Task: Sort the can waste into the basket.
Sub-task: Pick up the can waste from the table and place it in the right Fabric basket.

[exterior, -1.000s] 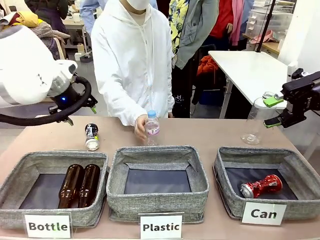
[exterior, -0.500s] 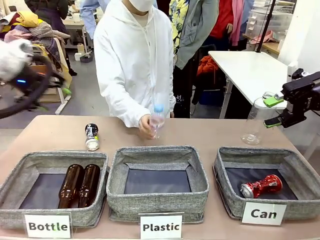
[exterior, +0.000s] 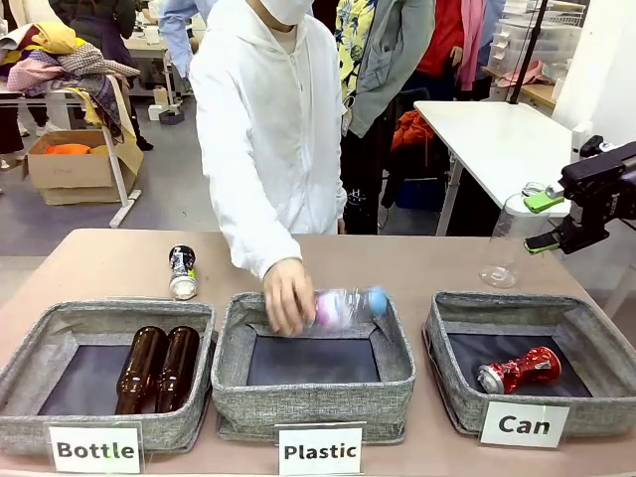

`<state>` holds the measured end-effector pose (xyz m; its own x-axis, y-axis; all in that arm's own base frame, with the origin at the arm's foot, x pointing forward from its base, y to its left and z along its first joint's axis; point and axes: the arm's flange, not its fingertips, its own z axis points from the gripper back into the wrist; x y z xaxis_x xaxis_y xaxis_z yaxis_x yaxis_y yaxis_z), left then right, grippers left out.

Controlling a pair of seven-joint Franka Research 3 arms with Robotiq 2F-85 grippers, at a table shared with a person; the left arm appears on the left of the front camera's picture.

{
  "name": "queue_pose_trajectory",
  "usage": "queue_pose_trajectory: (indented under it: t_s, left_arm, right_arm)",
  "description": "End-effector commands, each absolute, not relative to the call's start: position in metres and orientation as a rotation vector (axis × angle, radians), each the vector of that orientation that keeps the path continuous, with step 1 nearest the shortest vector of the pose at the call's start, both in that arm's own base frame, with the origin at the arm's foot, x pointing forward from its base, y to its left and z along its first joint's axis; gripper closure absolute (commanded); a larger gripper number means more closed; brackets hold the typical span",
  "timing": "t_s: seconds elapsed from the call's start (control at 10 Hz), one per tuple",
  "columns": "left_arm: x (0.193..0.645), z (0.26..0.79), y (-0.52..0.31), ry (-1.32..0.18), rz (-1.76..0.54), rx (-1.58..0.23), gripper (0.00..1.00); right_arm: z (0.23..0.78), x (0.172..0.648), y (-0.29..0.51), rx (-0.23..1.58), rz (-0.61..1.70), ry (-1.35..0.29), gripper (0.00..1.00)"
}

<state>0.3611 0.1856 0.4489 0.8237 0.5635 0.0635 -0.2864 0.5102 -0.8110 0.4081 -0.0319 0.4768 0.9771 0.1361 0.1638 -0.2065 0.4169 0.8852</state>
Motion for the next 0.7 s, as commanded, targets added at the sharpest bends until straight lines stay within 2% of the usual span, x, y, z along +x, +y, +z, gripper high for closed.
queue_pose_trajectory:
  t_s: [0.0,0.3,0.6]
  left_arm:
    - [0.377,0.442,0.179,-0.317,0.509,-0.916,0.00]
    - [0.405,0.455,0.151,-0.308,0.446,-0.866,0.00]
    - [0.446,0.461,0.079,-0.261,0.346,-0.745,0.00]
  right_arm:
    - [0.479,0.408,-0.034,1.114,0.239,-0.074,0.00]
    - [0.479,0.408,-0.034,1.114,0.239,-0.074,0.00]
    - [0.479,0.408,-0.034,1.114,0.239,-0.074,0.00]
